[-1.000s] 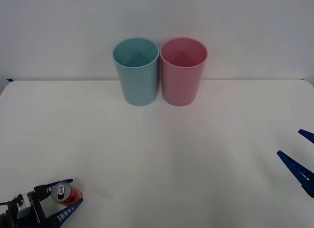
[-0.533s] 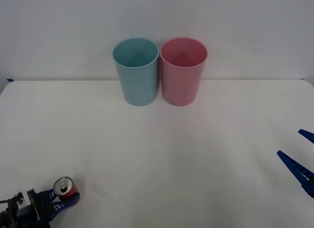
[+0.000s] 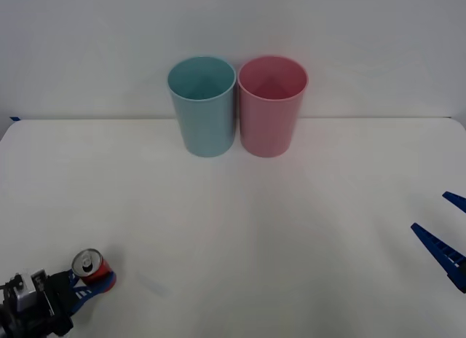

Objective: Grasp the object on the table and drop it into the matching bin: aluminum can to the light blue bin, PET bottle to the pink bin.

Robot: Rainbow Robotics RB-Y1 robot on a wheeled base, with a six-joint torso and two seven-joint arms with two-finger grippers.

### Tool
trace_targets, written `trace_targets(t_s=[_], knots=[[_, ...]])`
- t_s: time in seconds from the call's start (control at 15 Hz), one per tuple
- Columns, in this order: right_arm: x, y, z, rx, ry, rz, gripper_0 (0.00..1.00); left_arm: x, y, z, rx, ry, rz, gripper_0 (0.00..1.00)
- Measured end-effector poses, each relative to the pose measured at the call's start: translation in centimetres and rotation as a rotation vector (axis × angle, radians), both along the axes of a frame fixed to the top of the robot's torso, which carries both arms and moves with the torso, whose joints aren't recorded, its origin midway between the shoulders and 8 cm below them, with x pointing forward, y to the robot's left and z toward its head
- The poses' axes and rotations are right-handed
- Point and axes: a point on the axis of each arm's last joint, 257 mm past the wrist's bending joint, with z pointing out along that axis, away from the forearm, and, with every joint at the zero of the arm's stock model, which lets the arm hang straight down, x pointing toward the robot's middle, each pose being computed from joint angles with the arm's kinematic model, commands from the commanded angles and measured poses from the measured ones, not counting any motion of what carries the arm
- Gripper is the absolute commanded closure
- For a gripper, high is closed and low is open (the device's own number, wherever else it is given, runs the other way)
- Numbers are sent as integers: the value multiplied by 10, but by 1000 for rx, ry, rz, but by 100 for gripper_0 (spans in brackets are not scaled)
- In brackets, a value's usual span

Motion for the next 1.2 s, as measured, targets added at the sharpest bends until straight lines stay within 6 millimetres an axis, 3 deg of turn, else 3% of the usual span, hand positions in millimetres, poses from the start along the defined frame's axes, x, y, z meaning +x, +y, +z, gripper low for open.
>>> trace_targets(t_s=[0.67,1.0,1.2], knots=[[0,0,0,0,0,0,0,32,6,90,-162,-18,98,100],[0,0,0,0,0,0,0,56,19,146,-242,-73,198,100],[0,0,0,0,0,0,0,78,12,174,-277,-102,193,100]])
